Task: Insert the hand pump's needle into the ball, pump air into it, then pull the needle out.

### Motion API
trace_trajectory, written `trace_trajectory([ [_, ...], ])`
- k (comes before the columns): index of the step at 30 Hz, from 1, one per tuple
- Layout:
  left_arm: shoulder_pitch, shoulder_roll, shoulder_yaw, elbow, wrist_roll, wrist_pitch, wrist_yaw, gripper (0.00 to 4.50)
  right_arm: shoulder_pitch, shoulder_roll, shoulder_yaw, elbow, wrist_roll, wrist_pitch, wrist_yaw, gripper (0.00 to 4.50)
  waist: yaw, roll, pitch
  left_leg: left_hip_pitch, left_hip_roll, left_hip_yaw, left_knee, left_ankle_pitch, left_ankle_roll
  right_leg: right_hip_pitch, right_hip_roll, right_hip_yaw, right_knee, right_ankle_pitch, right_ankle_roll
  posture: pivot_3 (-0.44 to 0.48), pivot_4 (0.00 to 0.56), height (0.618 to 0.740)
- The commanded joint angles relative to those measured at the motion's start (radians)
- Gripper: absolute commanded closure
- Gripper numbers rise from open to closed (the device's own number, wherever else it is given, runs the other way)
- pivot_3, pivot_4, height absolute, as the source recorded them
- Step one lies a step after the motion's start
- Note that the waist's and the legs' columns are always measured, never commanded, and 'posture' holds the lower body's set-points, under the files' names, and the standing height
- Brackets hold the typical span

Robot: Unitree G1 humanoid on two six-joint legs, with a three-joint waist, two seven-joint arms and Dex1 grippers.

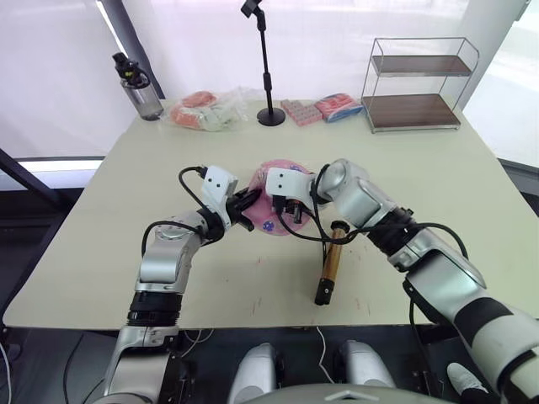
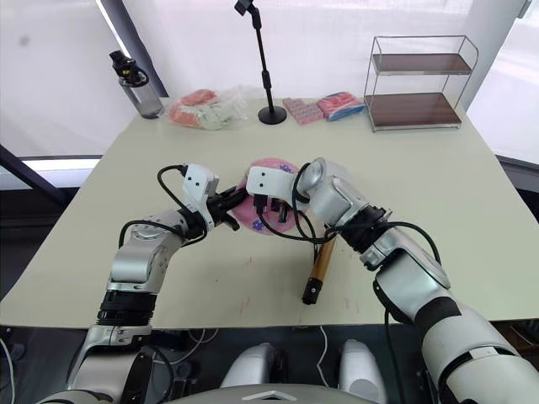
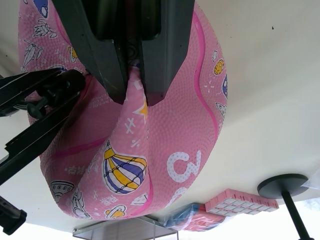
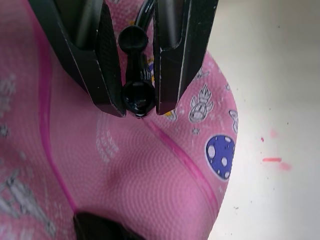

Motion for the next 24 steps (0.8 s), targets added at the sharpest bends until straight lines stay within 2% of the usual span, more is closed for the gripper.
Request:
trace_trajectory([
  [1, 0.033, -0.019, -0.066, 0.017, -0.008, 0.040, -0.032, 4.50, 0.054, 0.007, 0.053, 0.155, -0.058, -0.004, -0.037, 4.11, 0.000, 0.001, 0.000, 0.000, 0.000, 0.000, 0.000, 0.000, 0.000, 0.000, -0.001, 0.000, 0.000, 0.000, 0.000, 0.000, 0.150, 0.736],
  [10, 0.041, -0.013, -0.062, 0.014, -0.012, 0.041, -0.029, 4.50, 0.057, 0.017, 0.072, 0.247, -0.099, -0.067, -0.049, 4.11, 0.007, 0.003, 0.000, -0.002, -0.004, -0.003, -0.003, -0.002, -0.004, 0.001, -0.009, 0.000, -0.006, 0.000, 0.000, 0.000, 0.150, 0.736],
  [17, 0.047, -0.005, -0.061, 0.019, -0.011, 0.036, -0.032, 4.50, 0.052, -0.033, 0.059, 0.179, -0.116, -0.067, -0.035, 4.11, 0.007, 0.005, 0.000, -0.002, -0.004, -0.004, -0.008, -0.002, -0.005, 0.001, -0.010, 0.000, -0.008, 0.000, 0.000, 0.000, 0.150, 0.736],
  [24, 0.038, -0.001, -0.065, 0.037, -0.012, 0.026, -0.035, 4.50, 0.061, -0.105, 0.034, 0.026, -0.100, -0.014, 0.014, 4.11, 0.024, 0.008, 0.003, -0.006, -0.004, -0.004, -0.009, -0.003, -0.005, -0.002, -0.012, -0.001, -0.012, 0.000, -0.001, 0.000, 0.150, 0.736],
])
